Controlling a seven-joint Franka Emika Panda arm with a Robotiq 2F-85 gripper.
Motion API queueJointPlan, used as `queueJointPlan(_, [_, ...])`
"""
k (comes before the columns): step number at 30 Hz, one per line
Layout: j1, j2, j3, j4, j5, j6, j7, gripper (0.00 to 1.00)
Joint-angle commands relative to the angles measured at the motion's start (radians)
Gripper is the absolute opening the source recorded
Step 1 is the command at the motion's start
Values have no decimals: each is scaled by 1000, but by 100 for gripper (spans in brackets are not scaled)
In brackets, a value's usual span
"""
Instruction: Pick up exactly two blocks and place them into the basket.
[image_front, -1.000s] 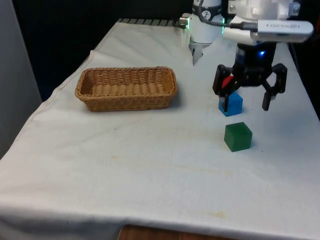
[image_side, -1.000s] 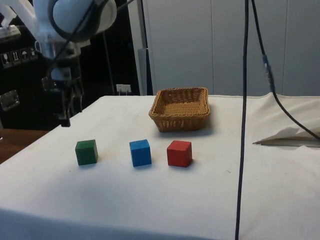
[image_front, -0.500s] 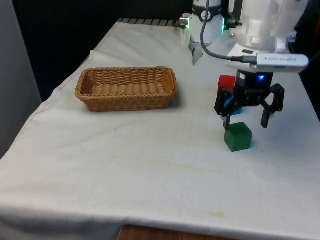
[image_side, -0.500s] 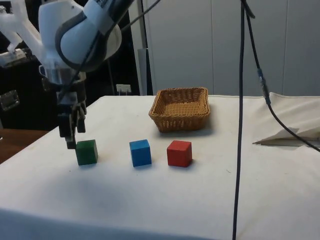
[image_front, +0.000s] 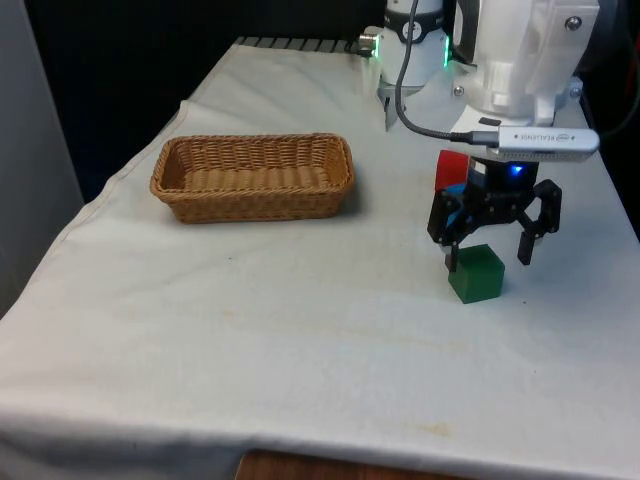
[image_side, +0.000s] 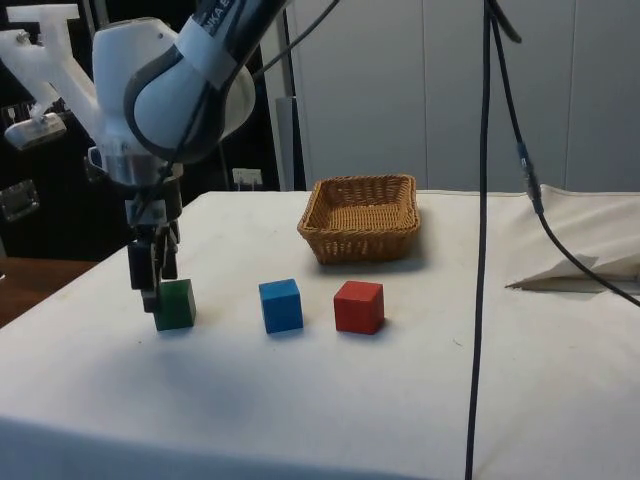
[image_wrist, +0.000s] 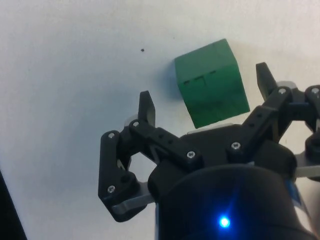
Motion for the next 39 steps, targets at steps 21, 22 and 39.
queueJointPlan(21, [1, 28, 1, 8, 1, 7, 0, 90])
queueJointPlan(22, [1, 27, 1, 8, 1, 7, 0, 80])
queueJointPlan(39, [1, 9, -3, -1, 1, -3, 2, 1])
